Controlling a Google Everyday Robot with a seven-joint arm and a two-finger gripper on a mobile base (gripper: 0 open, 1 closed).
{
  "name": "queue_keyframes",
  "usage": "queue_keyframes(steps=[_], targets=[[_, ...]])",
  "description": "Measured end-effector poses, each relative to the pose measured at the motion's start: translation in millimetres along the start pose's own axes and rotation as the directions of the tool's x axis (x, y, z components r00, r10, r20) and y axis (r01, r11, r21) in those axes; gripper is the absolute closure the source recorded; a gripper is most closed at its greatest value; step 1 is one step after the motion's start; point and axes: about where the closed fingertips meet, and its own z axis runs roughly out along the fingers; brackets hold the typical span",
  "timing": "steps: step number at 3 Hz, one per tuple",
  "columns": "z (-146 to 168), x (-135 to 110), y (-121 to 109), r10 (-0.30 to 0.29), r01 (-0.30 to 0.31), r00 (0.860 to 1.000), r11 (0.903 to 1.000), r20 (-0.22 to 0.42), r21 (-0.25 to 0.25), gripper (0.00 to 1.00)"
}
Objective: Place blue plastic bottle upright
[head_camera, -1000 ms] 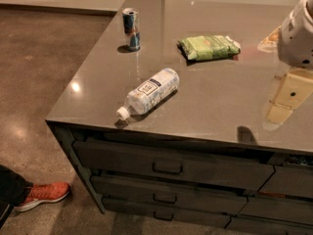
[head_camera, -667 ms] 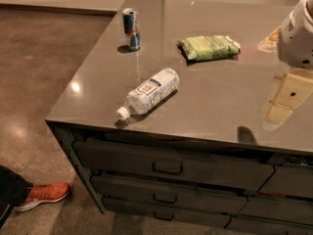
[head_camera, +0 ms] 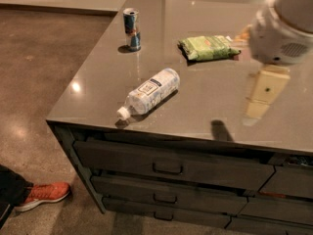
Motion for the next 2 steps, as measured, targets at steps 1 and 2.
queue_keyframes(steps=[1, 2], targets=[[16, -32, -8, -0.111, 0.112, 0.993, 0.9936, 0.024, -0.014, 0.0], [46, -70, -13, -0.257, 0.257, 0.966, 0.966, 0.037, -0.023, 0.0]])
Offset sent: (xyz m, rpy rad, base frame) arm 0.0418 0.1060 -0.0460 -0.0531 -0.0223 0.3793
